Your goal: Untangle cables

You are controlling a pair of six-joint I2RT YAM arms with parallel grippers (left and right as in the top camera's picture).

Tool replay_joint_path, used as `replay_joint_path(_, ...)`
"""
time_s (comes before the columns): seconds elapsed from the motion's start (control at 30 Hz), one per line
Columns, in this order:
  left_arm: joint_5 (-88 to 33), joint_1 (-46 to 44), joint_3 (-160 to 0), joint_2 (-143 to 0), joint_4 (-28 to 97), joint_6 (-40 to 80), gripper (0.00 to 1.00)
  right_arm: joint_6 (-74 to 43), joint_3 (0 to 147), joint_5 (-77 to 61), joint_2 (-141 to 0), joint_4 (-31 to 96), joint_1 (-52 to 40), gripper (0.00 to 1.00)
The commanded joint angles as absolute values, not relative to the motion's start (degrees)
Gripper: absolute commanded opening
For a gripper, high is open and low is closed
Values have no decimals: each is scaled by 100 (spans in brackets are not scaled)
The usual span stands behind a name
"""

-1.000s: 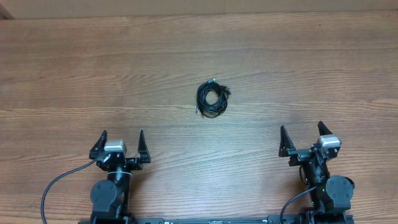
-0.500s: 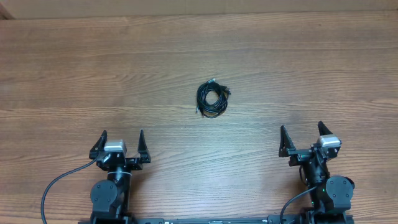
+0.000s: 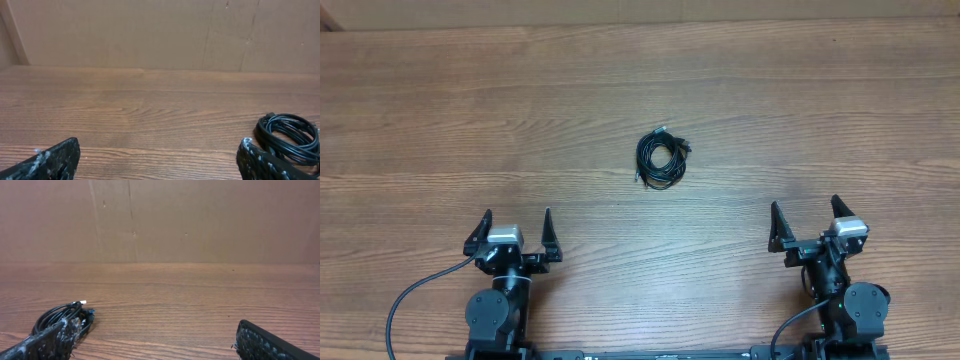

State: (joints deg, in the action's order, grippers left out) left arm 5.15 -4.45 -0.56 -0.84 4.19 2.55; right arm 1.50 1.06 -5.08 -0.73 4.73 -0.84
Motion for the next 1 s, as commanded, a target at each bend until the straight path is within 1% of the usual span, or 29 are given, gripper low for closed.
replay_joint_path(0.0, 486, -414, -36, -25, 416, 126, 100, 180, 49, -454, -16, 454, -73, 100)
replay_joint_path(0.4, 484, -414, -36, -25, 416, 128, 100, 180, 49, -454, -16, 454, -73, 100)
replay_joint_path(0.47, 255, -414, -36, -25, 421, 276, 99, 180, 49, -454, -16, 454, -73, 100)
replay_joint_path(0.57, -709, -416, -36, -25, 399, 943, 100, 180, 49, -454, -16, 454, -73, 100)
replay_joint_path(0.63, -1347, -414, -36, -25, 329, 1907, 100, 180, 49, -454, -16, 454, -73, 100)
replay_joint_path(0.7, -1741, -414, -36, -25, 270, 2759, 100, 180, 49, -454, -16, 454, -73, 100)
replay_joint_path(0.8, -1551, -408, -38, -25, -346, 3354, 100, 180, 49, -454, -16, 454, -73, 100)
replay_joint_path(0.9, -1509, -408, -82, -25, -1758, 3430, 100, 180, 49, -454, -16, 454, -73, 100)
replay_joint_path(0.97, -1203, -408, -239, -27, -2316, 3433, 100, 180, 49, -454, -16, 454, -73, 100)
